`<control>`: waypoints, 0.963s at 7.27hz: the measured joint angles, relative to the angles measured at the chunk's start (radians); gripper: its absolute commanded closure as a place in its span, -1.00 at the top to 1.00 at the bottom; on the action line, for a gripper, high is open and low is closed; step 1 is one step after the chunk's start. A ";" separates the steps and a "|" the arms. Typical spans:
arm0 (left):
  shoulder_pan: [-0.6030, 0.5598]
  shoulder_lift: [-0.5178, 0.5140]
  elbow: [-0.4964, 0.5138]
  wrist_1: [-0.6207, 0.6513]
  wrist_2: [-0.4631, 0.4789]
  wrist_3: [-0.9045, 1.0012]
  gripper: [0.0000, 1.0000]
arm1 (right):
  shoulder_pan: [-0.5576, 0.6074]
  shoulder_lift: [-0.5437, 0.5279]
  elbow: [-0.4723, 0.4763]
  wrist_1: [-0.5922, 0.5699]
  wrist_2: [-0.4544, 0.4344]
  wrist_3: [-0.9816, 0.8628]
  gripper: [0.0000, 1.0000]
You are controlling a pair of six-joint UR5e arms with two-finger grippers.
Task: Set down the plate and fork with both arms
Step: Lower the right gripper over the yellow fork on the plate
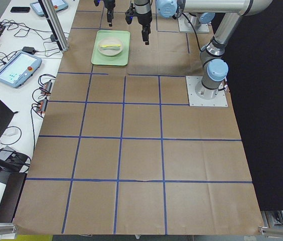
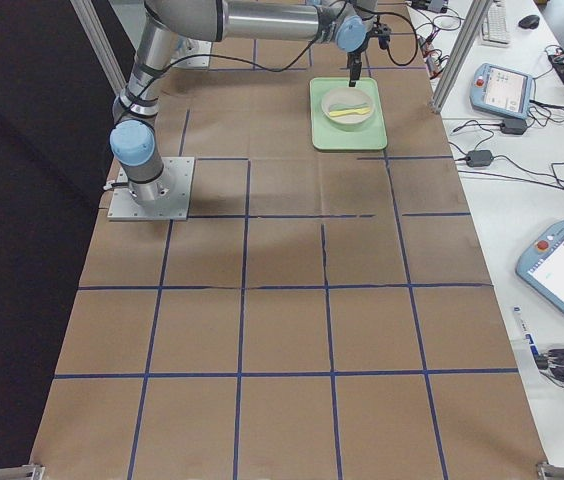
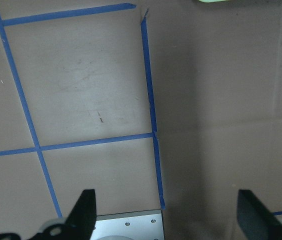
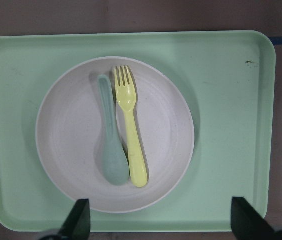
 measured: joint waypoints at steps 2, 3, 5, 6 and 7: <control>-0.001 0.001 -0.002 0.000 0.002 0.000 1.00 | 0.002 0.062 -0.001 -0.061 -0.027 0.001 0.94; -0.001 0.002 -0.006 0.000 0.002 0.000 1.00 | 0.002 0.087 0.000 -0.080 -0.036 0.000 0.80; -0.001 0.004 -0.013 0.001 0.001 0.000 1.00 | 0.002 0.127 0.003 -0.111 -0.034 -0.001 0.38; -0.001 0.006 -0.017 0.001 0.001 -0.001 1.00 | 0.005 0.139 0.005 -0.118 -0.033 -0.001 0.28; -0.001 0.008 -0.020 0.002 0.001 -0.001 1.00 | 0.011 0.147 0.006 -0.120 -0.034 -0.002 0.24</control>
